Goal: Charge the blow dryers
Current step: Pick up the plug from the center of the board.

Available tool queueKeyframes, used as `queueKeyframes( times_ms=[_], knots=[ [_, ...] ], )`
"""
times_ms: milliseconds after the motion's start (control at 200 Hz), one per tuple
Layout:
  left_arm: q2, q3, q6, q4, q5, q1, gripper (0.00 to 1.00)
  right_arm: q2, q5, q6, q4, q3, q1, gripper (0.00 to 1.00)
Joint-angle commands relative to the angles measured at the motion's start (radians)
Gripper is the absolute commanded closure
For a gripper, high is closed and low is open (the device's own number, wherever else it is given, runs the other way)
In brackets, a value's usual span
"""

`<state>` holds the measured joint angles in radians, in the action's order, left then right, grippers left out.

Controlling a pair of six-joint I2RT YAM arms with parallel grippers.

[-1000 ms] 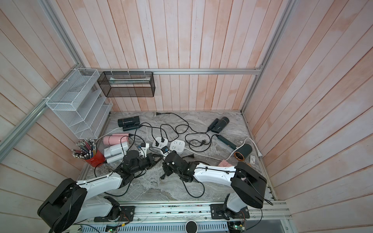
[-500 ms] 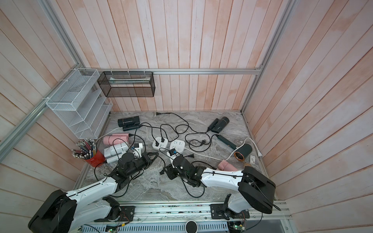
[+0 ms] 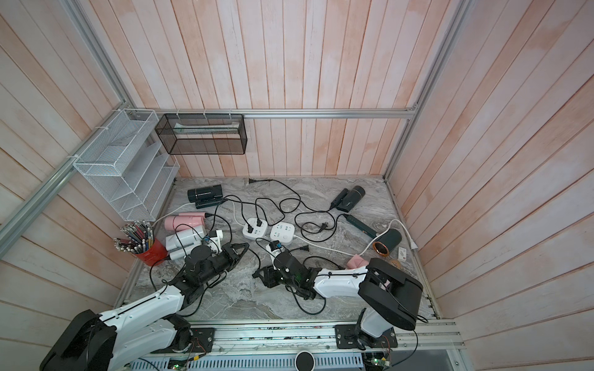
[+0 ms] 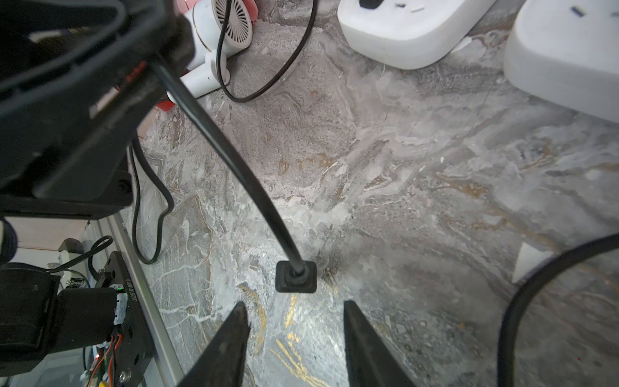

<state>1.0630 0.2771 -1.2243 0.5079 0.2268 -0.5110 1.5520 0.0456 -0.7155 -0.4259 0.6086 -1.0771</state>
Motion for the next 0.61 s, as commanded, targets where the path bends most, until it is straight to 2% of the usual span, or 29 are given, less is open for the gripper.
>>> queueKeyframes(
  times_ms=[0, 600],
  knots=[
    [-0.013, -0.018, -0.003, -0.011, -0.011, 0.005, 0.9, 0.036, 0.02, -0.028, -0.047, -0.011, 0.002, 0.52],
    [-0.017, -0.026, -0.006, -0.016, -0.019, 0.006, 0.9, 0.162, 0.012, -0.09, -0.174, 0.013, -0.011, 0.58]
  ],
)
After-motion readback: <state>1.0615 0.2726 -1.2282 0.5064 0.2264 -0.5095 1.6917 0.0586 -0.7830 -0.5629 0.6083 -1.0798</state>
